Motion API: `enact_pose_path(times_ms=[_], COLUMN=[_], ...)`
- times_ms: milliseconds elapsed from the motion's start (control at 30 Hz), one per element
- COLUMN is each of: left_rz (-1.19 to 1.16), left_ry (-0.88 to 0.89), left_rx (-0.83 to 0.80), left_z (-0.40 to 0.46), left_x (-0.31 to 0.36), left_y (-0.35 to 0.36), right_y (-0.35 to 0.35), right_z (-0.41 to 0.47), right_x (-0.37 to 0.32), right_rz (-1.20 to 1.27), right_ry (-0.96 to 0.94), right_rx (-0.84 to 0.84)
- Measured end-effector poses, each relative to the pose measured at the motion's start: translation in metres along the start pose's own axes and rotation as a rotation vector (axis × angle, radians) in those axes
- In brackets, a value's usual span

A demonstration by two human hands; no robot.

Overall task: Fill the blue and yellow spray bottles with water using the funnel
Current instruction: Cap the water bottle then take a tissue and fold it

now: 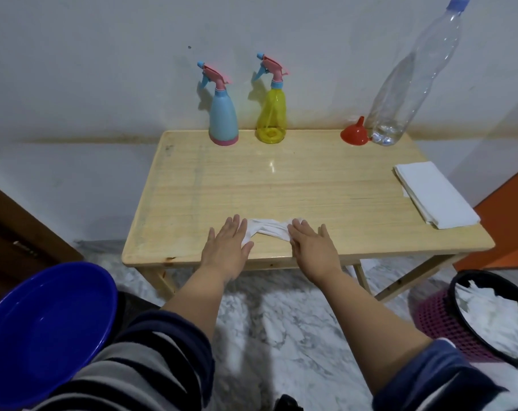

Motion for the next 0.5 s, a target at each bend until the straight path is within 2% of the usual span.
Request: enact_pose_path(times_ms=[100, 233, 500], left_rz=[0.067, 0.111, -0.085], left_ry=[0.021, 0.067, 0.045], left_rx=[0.063, 0.146, 0.245], left_z=[0.011, 0.018, 0.060], left_x=[0.000, 0.003, 0.038], left_y=[0.004, 0.004, -0.045], right_y=[0.000, -0.010, -0.054], right_z=[0.001, 0.004, 0.045], right_x=[0.000, -0.001, 0.033], right_rz=[-0.052, -0.073, -0.006], right_ry=[-0.053, -0.061, 0.041], right_rx=[0.100, 0.086, 0.143])
Point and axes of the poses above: each hand's wrist, its own z-axis towards the middle knuckle, its own y-axis out of the palm, x = y × z, the point moved 3 cm from there along z, towards the middle knuckle, and after that the axes turned 11 degrees about -y, right-handed, at the moved point
